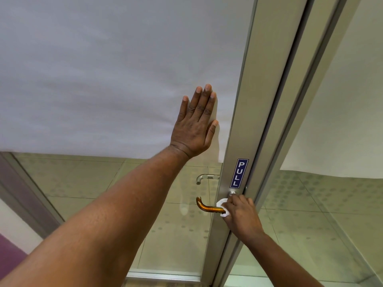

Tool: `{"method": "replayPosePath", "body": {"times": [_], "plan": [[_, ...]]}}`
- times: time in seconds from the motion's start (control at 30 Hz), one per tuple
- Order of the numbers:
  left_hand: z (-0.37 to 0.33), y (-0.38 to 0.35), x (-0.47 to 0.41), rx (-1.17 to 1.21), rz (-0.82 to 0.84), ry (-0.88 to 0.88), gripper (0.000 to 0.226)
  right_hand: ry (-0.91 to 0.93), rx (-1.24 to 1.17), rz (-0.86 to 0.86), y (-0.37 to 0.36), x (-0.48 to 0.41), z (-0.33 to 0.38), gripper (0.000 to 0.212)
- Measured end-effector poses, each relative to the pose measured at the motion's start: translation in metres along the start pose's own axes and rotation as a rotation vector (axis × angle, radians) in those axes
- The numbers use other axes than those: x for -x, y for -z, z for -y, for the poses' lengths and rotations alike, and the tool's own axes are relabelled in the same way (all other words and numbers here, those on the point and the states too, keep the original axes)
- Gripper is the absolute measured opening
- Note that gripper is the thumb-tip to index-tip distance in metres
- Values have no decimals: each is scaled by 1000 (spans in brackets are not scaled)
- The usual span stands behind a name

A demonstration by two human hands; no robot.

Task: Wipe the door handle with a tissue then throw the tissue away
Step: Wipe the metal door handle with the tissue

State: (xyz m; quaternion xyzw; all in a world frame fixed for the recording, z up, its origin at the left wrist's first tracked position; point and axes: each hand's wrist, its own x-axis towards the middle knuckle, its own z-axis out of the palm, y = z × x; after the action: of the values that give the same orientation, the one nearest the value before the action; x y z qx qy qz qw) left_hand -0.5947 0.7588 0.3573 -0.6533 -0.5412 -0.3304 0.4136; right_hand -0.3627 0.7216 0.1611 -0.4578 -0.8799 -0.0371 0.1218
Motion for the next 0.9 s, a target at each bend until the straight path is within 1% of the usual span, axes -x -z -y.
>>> {"method": "replayPosePath", "body": {"times": [0.27, 0.47, 0.6, 0.67, 0.8, 0.9], "plan": [[0, -1, 0, -6, 0, 5, 71, 5, -1, -8, 7, -3, 17, 32], [0, -2, 1, -12, 7, 7, 71, 70, 14, -23, 3, -9, 26, 30], [0, -1, 1, 0, 2, 5, 70, 104, -21, -45, 0, -14, 37, 28], [0, 0, 0, 2, 3, 4, 70, 80, -79, -35, -2, -20, 45, 31], [0, 0, 1, 13, 10, 3, 69, -31, -199, -26, -1, -30, 57, 33], [0, 0, 0, 9, 13, 3, 69, -127, -272, 2, 4, -38, 63, 40]]}}
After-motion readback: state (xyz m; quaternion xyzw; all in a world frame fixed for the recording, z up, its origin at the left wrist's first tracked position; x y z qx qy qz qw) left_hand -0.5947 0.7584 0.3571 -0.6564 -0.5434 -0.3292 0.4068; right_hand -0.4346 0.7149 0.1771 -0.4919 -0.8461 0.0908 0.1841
